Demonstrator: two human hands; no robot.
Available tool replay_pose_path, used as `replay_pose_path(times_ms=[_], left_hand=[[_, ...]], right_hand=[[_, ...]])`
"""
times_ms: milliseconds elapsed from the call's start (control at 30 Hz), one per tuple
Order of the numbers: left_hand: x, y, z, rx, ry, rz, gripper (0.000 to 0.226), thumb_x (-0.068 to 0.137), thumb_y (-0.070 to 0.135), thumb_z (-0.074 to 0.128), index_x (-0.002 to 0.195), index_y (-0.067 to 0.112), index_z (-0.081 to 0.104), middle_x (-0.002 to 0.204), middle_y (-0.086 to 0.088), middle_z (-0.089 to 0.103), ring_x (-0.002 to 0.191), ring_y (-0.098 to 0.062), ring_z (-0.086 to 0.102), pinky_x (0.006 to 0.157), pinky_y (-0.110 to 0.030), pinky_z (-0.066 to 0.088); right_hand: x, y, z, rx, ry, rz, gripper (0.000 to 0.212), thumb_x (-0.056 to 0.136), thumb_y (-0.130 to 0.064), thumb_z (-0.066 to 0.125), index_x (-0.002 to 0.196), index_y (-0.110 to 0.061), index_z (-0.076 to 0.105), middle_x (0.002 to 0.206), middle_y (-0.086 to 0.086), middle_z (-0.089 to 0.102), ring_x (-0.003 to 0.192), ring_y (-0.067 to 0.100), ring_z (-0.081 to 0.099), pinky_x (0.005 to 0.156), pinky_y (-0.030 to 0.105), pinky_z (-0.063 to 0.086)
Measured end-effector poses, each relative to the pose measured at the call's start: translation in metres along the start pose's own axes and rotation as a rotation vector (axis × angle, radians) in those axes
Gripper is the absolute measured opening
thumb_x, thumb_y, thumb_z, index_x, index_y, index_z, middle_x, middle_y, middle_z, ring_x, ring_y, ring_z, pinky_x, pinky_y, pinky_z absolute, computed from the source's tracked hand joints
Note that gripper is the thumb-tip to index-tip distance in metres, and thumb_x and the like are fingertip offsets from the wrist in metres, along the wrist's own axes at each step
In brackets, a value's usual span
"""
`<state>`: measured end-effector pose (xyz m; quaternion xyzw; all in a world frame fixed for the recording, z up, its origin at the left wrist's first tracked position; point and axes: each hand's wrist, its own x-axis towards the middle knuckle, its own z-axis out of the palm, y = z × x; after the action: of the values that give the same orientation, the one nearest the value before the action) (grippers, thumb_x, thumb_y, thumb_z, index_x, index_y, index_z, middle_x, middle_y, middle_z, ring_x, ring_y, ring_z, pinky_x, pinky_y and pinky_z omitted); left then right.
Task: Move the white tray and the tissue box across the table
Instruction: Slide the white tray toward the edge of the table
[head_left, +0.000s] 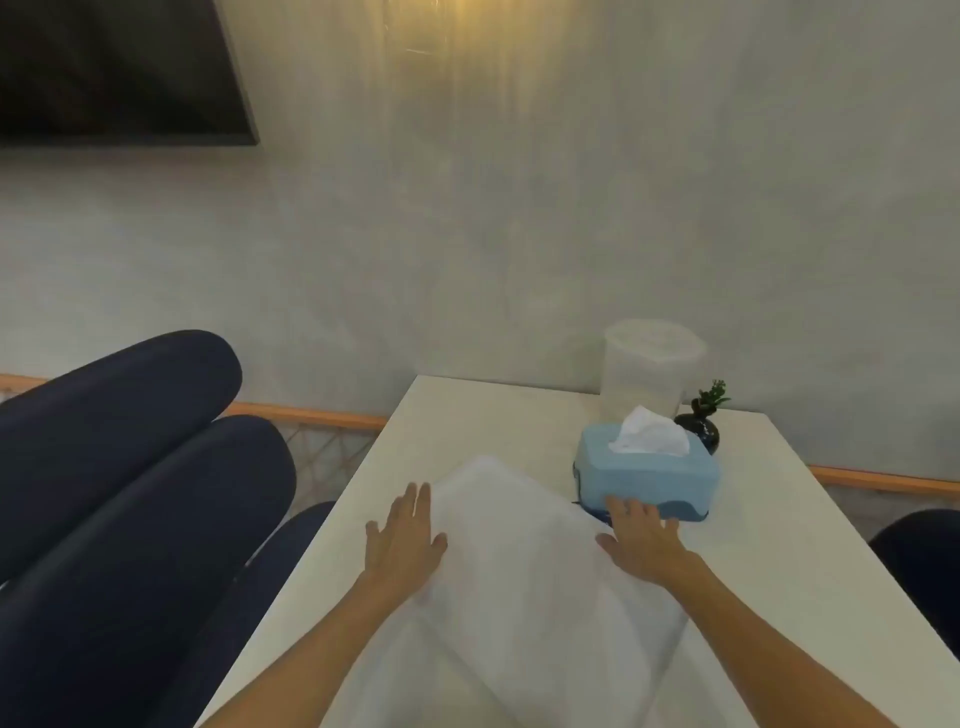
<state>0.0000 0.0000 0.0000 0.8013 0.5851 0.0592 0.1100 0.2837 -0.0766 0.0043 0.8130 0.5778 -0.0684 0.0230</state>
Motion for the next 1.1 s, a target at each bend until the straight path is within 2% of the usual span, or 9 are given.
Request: replay_pose_path(times_ms=[133,267,400,533,633,733,833,967,1100], left_hand=[[-0.006,-0.010,0.010,-0.124,-0.024,-0.189,0.069,0.095,0.032,0.049,0.149,0.007,0.014,0.145,-0.015,0.034,0.124,-0.031,0.050,0.098,-0.043,0.048],[-0.008,-0.008,0.017,-0.292,-0.100,-0.264,0.059,0.092,0.023,0.055,0.139,0.003,0.025,0.133,-0.018,0.044,0.119,-0.036,0.052,0.097,-0.043,0.048],[-0.007,-0.011,0.023,-0.365,-0.099,-0.257,0.044,0.091,0.010,0.055,0.129,-0.001,0.035,0.127,-0.020,0.042,0.111,-0.037,0.054,0.094,-0.044,0.049],[-0.006,-0.021,0.024,-0.396,-0.044,-0.239,0.032,0.092,0.002,0.050,0.122,-0.004,0.042,0.113,-0.014,0.040,0.086,-0.027,0.048,0.086,-0.037,0.047],[-0.004,-0.029,0.026,-0.454,0.011,-0.210,0.036,0.089,-0.007,0.049,0.124,-0.005,0.044,0.110,-0.008,0.034,0.086,-0.023,0.046,0.086,-0.034,0.046],[-0.007,-0.031,0.027,-0.535,0.048,-0.176,0.045,0.089,-0.005,0.053,0.132,-0.002,0.041,0.129,-0.013,0.034,0.096,-0.019,0.043,0.093,-0.026,0.039],[-0.015,-0.029,0.031,-0.576,0.091,-0.196,0.056,0.087,0.001,0.059,0.138,0.001,0.035,0.138,-0.014,0.027,0.114,-0.026,0.047,0.104,-0.033,0.039],[-0.024,-0.028,0.037,-0.615,-0.035,-0.447,0.051,0.086,0.020,0.063,0.125,0.000,0.036,0.124,-0.019,0.046,0.104,-0.038,0.057,0.086,-0.041,0.051],[-0.027,-0.031,0.044,-0.608,-0.199,-0.405,0.039,0.085,0.020,0.064,0.111,-0.002,0.047,0.107,-0.021,0.063,0.089,-0.036,0.067,0.078,-0.046,0.060]], right_hand=[[-0.005,0.011,0.016,0.028,-0.103,0.109,0.060,0.096,-0.039,0.038,0.148,-0.018,0.017,0.150,0.012,0.030,0.137,0.034,0.030,0.111,0.057,0.024],[-0.007,0.009,0.025,0.084,-0.158,0.139,0.055,0.096,-0.037,0.036,0.146,-0.019,0.020,0.143,0.011,0.039,0.132,0.033,0.038,0.110,0.054,0.027],[-0.008,0.006,0.028,0.087,-0.110,0.121,0.051,0.096,-0.033,0.037,0.142,-0.015,0.025,0.138,0.012,0.042,0.126,0.032,0.043,0.106,0.051,0.033],[-0.008,0.005,0.029,0.091,-0.046,0.111,0.044,0.097,-0.025,0.037,0.139,-0.011,0.032,0.133,0.013,0.045,0.121,0.031,0.045,0.102,0.045,0.038],[-0.009,0.003,0.030,0.120,-0.018,0.109,0.040,0.097,-0.018,0.036,0.136,-0.009,0.035,0.131,0.015,0.046,0.119,0.031,0.046,0.099,0.043,0.040],[-0.010,0.000,0.029,0.127,-0.006,0.114,0.040,0.097,-0.016,0.035,0.136,-0.008,0.035,0.131,0.016,0.046,0.119,0.031,0.046,0.098,0.041,0.041],[-0.010,-0.001,0.029,0.130,0.010,0.121,0.040,0.097,-0.015,0.035,0.136,-0.010,0.035,0.130,0.015,0.047,0.117,0.030,0.047,0.097,0.040,0.042],[-0.010,-0.003,0.028,0.096,0.026,0.131,0.038,0.097,-0.012,0.036,0.134,-0.009,0.037,0.128,0.014,0.048,0.117,0.029,0.047,0.095,0.038,0.043],[-0.012,-0.010,0.023,0.086,0.004,0.131,0.035,0.095,-0.008,0.040,0.130,-0.005,0.041,0.127,0.015,0.053,0.115,0.029,0.053,0.092,0.036,0.045]])
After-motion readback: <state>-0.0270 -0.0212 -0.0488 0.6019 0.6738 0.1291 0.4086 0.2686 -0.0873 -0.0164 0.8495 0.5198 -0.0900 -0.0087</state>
